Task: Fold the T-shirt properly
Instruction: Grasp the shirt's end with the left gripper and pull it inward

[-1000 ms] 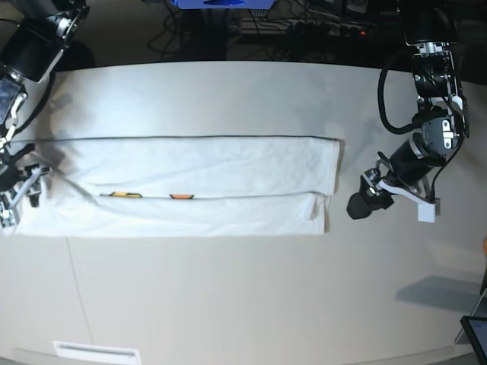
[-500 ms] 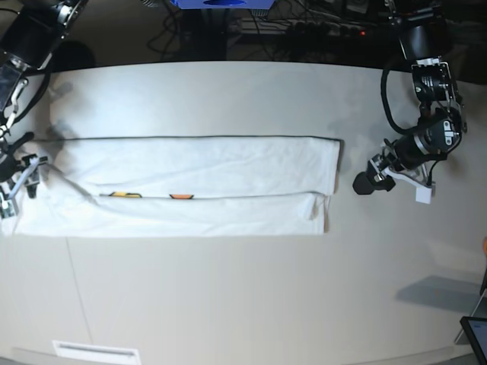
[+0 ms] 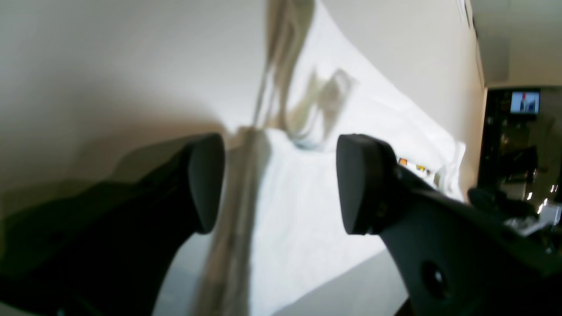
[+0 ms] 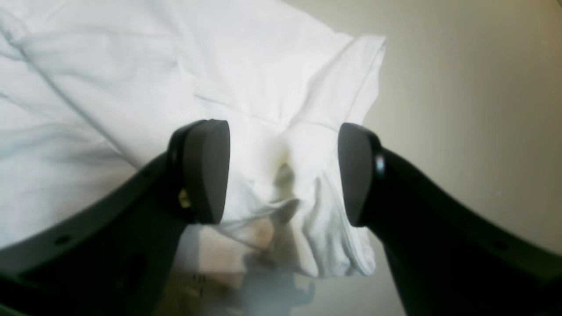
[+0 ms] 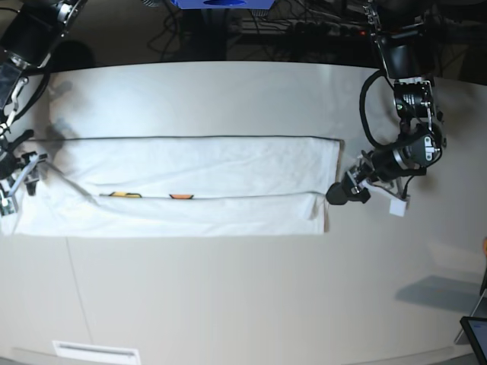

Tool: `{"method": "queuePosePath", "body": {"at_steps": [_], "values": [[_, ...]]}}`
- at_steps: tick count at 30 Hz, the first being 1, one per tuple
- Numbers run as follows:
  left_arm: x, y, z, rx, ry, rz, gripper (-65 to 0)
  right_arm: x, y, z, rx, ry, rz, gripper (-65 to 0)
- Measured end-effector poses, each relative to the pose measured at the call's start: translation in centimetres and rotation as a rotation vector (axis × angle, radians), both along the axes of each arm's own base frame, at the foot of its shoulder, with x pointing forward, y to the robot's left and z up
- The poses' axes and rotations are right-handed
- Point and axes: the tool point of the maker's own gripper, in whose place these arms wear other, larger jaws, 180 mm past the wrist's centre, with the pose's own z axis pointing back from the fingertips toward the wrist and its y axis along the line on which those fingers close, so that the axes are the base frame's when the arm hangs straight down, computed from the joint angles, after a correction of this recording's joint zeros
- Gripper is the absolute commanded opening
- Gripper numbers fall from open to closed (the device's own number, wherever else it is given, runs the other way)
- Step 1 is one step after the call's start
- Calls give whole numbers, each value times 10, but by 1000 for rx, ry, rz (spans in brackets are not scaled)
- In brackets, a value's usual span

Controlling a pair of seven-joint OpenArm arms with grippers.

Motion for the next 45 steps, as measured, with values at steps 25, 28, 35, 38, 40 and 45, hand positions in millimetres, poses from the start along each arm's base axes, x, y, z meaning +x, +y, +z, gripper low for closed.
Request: {"method": "queuePosePath", "body": {"at_steps": [25, 28, 35, 38, 40, 45], "values": [[13, -41, -23, 27, 66, -27, -581, 0, 0, 0, -2, 1, 0, -279], [12, -40, -24, 38, 68, -33, -650, 0, 0, 0, -1, 0, 0, -279], [8, -40, -11, 125, 47, -76, -650, 1, 2, -1, 0, 2, 5, -279], [1, -43, -1, 155, 43, -106, -650, 0, 2, -1, 0, 3, 5, -279], [4, -46, 9, 148, 48, -77, -650, 0, 2, -1, 0, 3, 5, -279], [11, -81, 36, 159, -15, -135, -650, 1, 2, -1, -1, 3, 5, -279]]}}
